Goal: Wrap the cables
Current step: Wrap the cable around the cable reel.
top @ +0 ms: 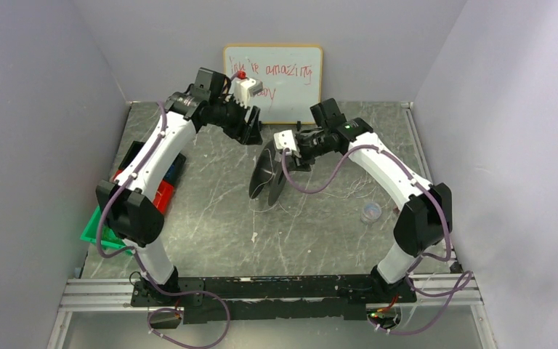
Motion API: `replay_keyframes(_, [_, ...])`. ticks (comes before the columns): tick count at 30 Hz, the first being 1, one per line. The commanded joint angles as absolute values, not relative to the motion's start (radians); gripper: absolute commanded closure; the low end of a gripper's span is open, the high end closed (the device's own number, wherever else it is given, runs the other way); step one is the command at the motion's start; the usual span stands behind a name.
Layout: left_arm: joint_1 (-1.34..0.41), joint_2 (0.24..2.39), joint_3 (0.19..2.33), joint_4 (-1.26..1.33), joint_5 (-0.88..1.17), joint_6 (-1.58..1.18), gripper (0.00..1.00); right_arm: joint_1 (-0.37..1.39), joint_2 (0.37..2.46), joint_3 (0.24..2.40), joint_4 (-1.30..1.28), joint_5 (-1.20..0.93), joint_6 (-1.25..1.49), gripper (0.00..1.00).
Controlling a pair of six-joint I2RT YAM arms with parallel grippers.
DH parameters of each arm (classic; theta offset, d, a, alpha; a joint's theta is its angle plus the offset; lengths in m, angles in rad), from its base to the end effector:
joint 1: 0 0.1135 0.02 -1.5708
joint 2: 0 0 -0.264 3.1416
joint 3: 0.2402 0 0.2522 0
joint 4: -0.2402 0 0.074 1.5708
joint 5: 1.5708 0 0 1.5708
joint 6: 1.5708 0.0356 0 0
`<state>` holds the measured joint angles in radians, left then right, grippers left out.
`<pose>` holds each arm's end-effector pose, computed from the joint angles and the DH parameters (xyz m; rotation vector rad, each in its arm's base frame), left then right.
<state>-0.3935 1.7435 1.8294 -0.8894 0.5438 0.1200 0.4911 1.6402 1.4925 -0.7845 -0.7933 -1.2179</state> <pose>0.3409 -0.1615 0.3792 0.8504 2.2002 -0.7764 0.2953 0.1867 0.3207 -1.8715 1.2227 0.6067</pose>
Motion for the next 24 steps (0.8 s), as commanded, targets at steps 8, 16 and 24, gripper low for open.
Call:
replay_keyframes(8, [-0.379, 1.797, 1.871, -0.846, 0.660, 0.074, 0.34, 0.489, 1.800, 1.723, -1.121, -0.760, -1.508, 0.50])
replay_keyframes(16, [-0.376, 1.807, 1.873, -0.836, 0.683, 0.056, 0.34, 0.492, 1.843, 1.770, -1.193, -0.757, -1.556, 0.72])
replay_keyframes(24, [-0.377, 1.813, 1.908, -0.838, 0.683, 0.065, 0.33, 0.521, 1.706, 1.577, -1.079, -0.743, -1.580, 0.94])
